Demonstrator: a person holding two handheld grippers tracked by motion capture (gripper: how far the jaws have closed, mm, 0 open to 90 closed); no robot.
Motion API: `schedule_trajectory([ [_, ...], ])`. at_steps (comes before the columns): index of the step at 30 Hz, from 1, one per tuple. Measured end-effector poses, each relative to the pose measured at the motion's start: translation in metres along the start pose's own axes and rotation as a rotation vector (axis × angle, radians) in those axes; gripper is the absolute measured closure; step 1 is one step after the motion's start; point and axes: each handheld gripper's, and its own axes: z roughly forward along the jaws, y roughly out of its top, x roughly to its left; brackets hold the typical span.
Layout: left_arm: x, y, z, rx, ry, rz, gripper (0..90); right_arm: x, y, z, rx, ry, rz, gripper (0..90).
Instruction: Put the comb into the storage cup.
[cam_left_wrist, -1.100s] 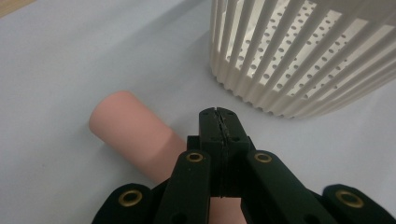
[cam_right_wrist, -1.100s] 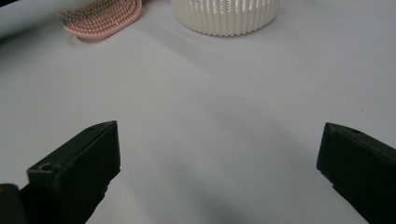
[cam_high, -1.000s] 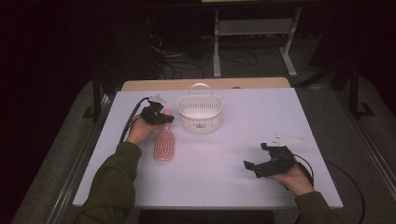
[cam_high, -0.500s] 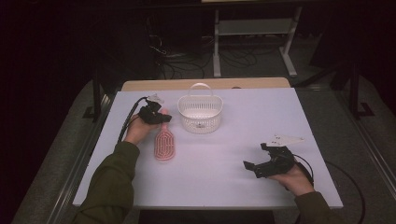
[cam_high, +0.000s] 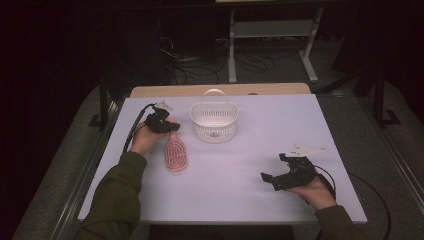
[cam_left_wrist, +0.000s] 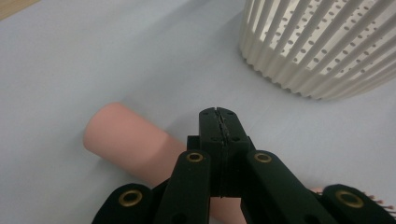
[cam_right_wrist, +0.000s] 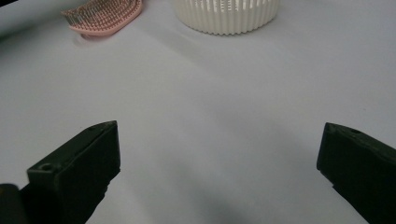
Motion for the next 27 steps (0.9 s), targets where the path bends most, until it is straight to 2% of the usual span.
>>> schedule_trajectory([
  [4, 0.002, -0.003, -0.003, 0.009, 0.014, 0.007, 90.0, 0.0, 0.0, 0.0, -0.002, 0.0, 0.002, 0.0],
  [16, 0.012, -0.019, -0.016, 0.032, 0.047, -0.015, 90.0, 0.0, 0.0, 0.0, 0.002, -0.002, 0.004, 0.0],
  [21, 0.014, -0.024, -0.023, 0.054, 0.063, -0.011, 90.0, 0.0, 0.0, 0.001, 0.005, -0.003, 0.003, 0.0],
  [27, 0.016, -0.03, -0.028, 0.063, 0.064, -0.016, 90.0, 0.0, 0.0, 0.001, 0.005, -0.004, 0.005, 0.0],
])
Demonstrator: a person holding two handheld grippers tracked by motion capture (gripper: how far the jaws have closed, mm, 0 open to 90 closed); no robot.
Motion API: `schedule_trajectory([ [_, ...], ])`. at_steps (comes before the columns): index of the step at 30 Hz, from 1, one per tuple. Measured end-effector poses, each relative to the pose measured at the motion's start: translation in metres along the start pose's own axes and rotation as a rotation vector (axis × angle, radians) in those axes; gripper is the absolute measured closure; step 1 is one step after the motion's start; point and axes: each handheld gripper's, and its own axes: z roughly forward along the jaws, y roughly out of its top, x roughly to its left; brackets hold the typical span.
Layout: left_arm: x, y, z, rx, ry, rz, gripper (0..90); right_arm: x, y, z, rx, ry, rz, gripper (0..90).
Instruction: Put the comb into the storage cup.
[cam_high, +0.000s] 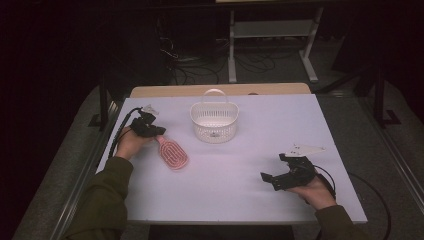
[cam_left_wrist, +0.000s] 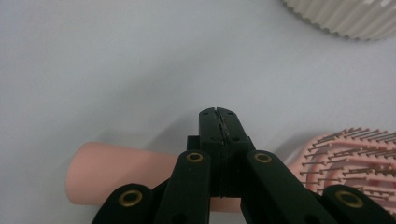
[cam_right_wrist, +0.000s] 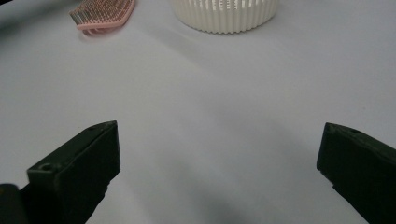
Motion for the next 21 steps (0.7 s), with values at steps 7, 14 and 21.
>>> schedule_trajectory([
  [7, -0.001, -0.006, -0.004, 0.019, 0.005, 0.002, 90.0, 0.0, 0.0, 0.0, -0.001, -0.001, 0.0, 0.0],
  [14, -0.003, -0.013, -0.012, 0.051, 0.007, 0.01, 90.0, 0.0, 0.0, 0.0, 0.002, 0.0, -0.001, 0.0],
  [21, -0.007, -0.02, -0.018, 0.064, 0.002, 0.007, 90.0, 0.0, 0.0, 0.0, 0.001, -0.002, -0.001, 0.0],
])
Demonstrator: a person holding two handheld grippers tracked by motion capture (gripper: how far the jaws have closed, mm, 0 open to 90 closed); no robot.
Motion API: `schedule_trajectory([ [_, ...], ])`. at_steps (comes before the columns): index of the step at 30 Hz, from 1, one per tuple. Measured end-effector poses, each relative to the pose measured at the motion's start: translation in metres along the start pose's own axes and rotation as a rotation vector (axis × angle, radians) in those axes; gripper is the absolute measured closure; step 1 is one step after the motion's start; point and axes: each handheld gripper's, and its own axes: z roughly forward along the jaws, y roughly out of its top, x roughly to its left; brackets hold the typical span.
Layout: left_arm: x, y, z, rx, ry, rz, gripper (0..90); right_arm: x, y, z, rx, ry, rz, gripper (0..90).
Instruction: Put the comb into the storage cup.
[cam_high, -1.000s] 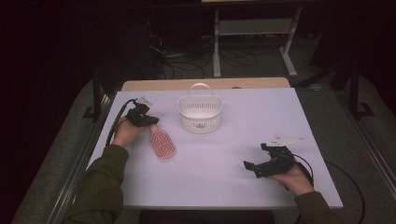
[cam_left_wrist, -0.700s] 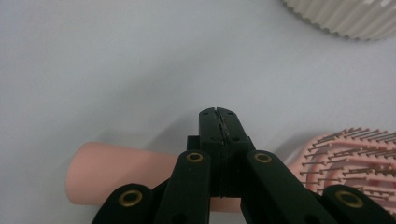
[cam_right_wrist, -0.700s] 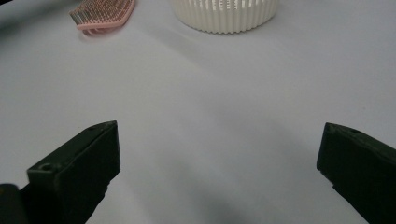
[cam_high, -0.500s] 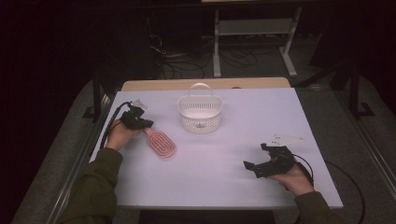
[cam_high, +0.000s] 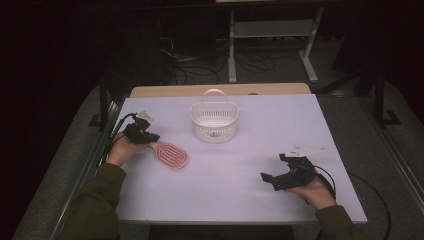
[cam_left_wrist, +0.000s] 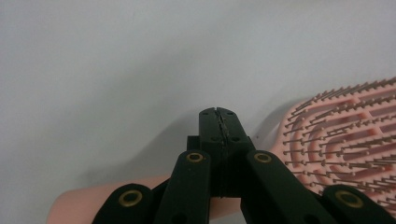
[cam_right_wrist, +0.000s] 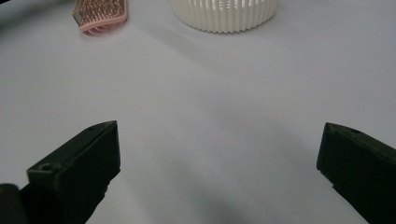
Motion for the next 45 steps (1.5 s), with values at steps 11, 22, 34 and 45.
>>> schedule_trajectory([
  [11, 0.002, -0.014, -0.009, 0.013, 0.012, -0.013, 90.0, 0.0, 0.0, 0.0, -0.002, -0.001, 0.002, 0.0],
  [22, 0.007, -0.029, -0.016, 0.024, 0.014, -0.032, 90.0, 0.0, 0.0, 0.0, 0.001, -0.001, -0.001, 0.0],
  [34, 0.003, -0.044, -0.024, 0.037, 0.011, -0.041, 90.0, 0.001, 0.0, 0.0, 0.001, 0.002, -0.006, 0.0],
  [45, -0.006, -0.055, -0.031, 0.025, 0.005, -0.016, 90.0, 0.002, 0.0, 0.003, 0.006, 0.0, 0.0, 0.0],
])
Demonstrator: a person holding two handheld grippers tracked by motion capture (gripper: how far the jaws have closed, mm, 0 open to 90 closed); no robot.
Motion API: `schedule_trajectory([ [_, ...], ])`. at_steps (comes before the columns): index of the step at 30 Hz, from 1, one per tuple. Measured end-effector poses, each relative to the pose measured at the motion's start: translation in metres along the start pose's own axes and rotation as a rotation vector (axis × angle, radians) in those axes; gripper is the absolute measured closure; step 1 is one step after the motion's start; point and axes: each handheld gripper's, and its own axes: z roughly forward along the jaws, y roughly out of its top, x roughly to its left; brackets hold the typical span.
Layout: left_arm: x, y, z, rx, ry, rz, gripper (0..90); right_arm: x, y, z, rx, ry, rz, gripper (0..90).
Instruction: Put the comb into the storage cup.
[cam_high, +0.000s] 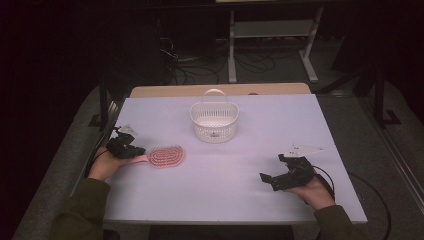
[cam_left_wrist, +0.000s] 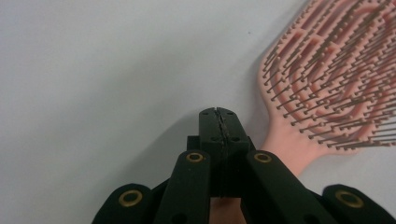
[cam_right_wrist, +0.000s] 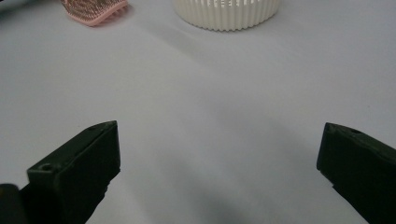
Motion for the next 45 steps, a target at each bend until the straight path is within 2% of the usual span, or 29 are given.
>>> schedule_trajectory([
  [5, -0.006, -0.006, -0.004, -0.013, 0.001, 0.007, 90.0, 0.0, 0.0, 0.0, -0.001, 0.001, 0.004, 0.0],
  [15, -0.014, -0.018, -0.014, -0.031, -0.027, -0.018, 90.0, 0.0, 0.0, 0.0, -0.002, 0.001, 0.004, 0.0],
  [22, -0.019, -0.026, -0.02, -0.044, -0.046, -0.015, 90.0, 0.001, -0.001, 0.0, 0.001, 0.003, 0.007, 0.0],
  [35, -0.033, -0.033, -0.024, -0.044, -0.076, -0.008, 90.0, 0.001, -0.001, 0.0, 0.0, 0.002, 0.006, 0.0],
  [45, -0.034, -0.033, -0.025, -0.056, -0.085, -0.008, 90.0, 0.001, -0.001, 0.0, -0.001, 0.002, 0.007, 0.0],
])
